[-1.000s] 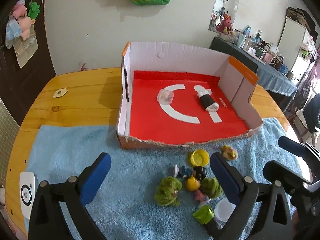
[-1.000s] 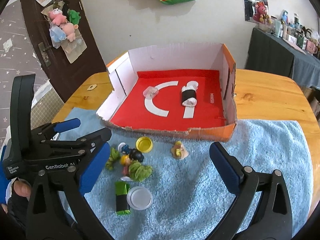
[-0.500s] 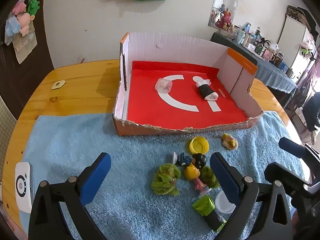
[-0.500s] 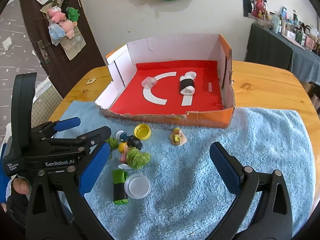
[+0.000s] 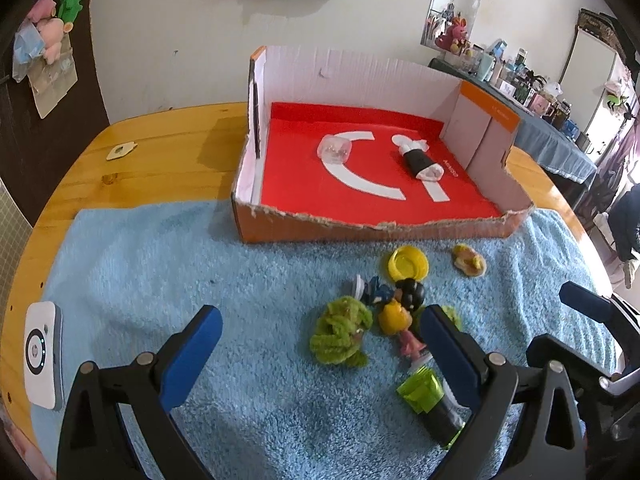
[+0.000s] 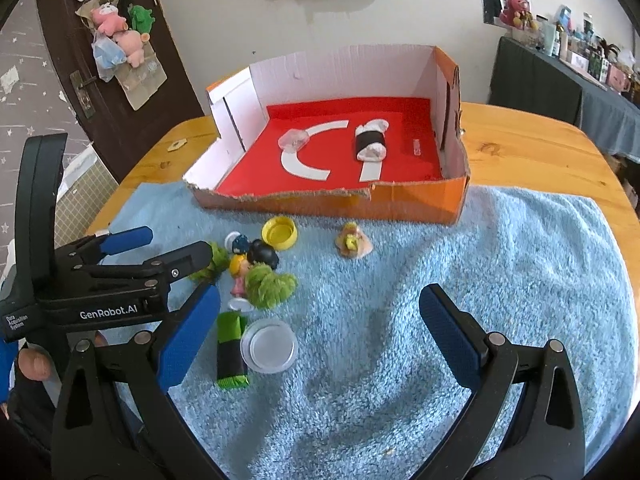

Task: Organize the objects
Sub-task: 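Close the right tool on the clear round lid while the left tool approaches the green fuzzy ball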

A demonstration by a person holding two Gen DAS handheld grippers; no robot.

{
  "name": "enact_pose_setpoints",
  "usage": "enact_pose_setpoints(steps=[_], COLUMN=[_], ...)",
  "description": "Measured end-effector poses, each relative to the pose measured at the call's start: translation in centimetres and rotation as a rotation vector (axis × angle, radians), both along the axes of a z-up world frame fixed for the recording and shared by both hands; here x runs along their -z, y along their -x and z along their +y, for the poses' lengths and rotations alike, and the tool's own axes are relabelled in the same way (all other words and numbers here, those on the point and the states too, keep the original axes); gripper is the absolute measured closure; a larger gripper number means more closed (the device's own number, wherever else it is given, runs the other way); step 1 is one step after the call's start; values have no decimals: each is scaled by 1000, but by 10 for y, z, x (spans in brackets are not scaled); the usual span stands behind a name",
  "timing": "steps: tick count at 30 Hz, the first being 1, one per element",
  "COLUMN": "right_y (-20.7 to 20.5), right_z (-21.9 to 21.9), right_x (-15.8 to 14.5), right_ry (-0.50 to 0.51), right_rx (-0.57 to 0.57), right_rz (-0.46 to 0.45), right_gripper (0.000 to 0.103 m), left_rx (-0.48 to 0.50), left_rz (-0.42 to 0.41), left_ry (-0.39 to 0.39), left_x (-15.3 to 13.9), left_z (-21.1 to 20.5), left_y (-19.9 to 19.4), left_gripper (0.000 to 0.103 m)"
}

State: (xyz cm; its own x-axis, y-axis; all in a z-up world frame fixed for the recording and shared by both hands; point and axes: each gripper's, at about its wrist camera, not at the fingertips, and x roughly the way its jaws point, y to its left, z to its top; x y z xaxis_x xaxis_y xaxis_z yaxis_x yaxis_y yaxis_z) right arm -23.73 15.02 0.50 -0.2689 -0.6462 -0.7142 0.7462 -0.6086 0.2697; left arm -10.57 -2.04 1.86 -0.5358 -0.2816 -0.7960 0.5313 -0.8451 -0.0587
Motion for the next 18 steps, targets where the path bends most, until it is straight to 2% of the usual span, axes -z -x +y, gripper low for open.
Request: enact_pose_setpoints(steps=[15, 18], right_y=[-15, -20], right_z=[0, -2], right_x=[20, 23], right_ry=[-64, -84], right_rx=[-6, -16], right_rz=[52, 67], right_gripper=[1, 1], left_rx=[-3, 1], left_rz=[-10, -13], left_ry=[37, 39], left_x=[12, 14], left_z=[8, 8], left_y=[-10, -10], left_gripper=[2, 5])
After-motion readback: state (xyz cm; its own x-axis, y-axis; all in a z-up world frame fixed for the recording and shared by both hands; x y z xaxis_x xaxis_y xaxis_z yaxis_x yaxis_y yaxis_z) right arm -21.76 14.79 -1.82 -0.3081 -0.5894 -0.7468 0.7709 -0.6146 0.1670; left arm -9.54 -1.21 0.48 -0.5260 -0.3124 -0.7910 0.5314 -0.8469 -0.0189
